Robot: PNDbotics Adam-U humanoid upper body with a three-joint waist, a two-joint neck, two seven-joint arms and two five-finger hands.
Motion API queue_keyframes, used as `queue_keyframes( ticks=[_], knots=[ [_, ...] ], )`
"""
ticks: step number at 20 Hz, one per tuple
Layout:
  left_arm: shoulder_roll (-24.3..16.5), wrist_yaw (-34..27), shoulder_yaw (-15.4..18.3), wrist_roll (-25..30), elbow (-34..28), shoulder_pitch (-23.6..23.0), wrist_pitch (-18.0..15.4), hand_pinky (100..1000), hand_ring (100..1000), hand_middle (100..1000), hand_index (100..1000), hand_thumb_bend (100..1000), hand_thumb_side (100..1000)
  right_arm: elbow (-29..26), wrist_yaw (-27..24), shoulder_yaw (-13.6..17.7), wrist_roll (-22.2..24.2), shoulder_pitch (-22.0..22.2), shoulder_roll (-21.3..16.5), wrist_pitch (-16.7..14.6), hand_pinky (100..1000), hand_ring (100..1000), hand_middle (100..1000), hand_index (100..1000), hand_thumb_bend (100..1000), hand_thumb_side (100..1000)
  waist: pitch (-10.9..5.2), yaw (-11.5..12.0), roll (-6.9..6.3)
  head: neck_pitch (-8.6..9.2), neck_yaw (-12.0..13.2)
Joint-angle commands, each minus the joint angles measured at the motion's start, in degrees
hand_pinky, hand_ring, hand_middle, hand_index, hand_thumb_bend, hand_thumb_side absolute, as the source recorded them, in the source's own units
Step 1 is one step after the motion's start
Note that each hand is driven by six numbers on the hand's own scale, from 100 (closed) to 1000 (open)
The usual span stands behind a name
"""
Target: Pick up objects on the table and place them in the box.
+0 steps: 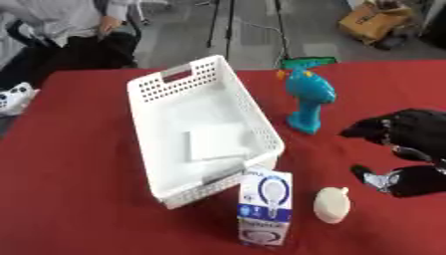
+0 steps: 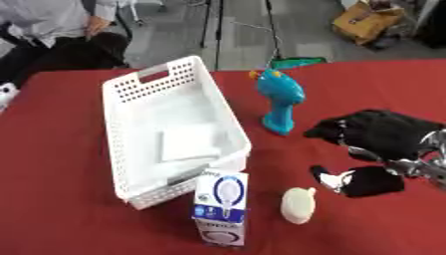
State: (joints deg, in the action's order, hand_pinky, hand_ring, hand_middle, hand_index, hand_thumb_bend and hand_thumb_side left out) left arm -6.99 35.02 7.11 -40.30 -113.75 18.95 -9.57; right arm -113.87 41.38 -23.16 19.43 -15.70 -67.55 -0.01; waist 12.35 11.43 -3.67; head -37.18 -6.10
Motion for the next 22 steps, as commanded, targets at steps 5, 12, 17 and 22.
queue_keyframes(
  ticks=[5,12,17,22],
  knots=[
    [-0.1,-0.4,-0.2,0.4,-0.8,0.8,0.0,686,734,737,819,100,1000,-0.7,4.0,-1.8,2.5,-3.0,1.1,0.4,715,725,876,1000,226,1000,-0.97,0.0,-0.23,1.48,0.0],
    [0.0,-0.6,-0.3,0.4,-0.8,0.7,0.0,685,735,735,818,100,1000,-0.7,5.6,-3.8,6.0,-4.4,3.0,-0.5,712,717,886,1000,250,1000,-0.83,0.0,-0.39,1.9,-0.2],
    [0.1,-0.7,-0.3,0.5,-0.8,0.7,0.0,684,735,731,818,100,1000,-0.7,7.7,-4.5,11.5,-4.3,3.2,-2.7,707,759,936,1000,466,863,-0.76,0.1,-0.42,1.83,-0.3],
    [0.2,-0.7,-0.3,0.6,-0.8,0.7,-0.1,684,735,729,818,100,1000,-0.7,11.1,-4.7,16.7,-4.2,3.5,-5.7,673,741,945,1000,489,797,-0.73,0.0,-0.35,1.84,-0.3]
  ],
)
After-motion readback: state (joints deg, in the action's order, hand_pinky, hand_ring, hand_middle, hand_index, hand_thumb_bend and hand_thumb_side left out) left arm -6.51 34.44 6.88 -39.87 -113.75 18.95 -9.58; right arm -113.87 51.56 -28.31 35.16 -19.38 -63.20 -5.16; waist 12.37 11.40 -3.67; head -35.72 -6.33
